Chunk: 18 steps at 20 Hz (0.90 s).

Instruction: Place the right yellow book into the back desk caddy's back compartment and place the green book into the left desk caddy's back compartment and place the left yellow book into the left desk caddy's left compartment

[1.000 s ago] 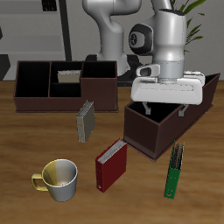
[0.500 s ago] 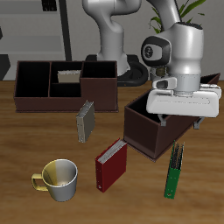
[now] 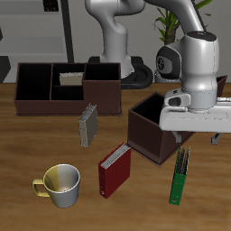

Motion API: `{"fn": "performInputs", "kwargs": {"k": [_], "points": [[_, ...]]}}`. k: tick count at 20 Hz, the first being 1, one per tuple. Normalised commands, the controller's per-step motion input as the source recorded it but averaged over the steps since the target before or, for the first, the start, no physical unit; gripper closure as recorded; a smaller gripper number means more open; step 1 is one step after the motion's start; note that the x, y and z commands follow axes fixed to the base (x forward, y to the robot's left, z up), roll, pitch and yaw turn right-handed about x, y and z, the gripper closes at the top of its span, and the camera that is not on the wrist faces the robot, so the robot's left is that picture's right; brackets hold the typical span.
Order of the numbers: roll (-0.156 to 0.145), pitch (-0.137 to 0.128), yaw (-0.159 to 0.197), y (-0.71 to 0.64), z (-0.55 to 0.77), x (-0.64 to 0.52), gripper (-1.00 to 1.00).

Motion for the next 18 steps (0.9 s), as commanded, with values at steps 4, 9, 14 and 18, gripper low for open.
{"fn": "performInputs", "kwargs": {"k": [4, 9, 14, 18], "points": [[0.033, 0.064, -0.001, -0.18, 0.03, 0.24, -1.0], [0.067, 0.077, 0.024, -0.09, -0.04, 0.14, -1.0], [0.065, 0.039, 0.043, 0.07, -0.2, 0.01, -1.0], [0.02, 0.05, -0.039, -0.04, -0.13, 0.02, -1.0]]}}
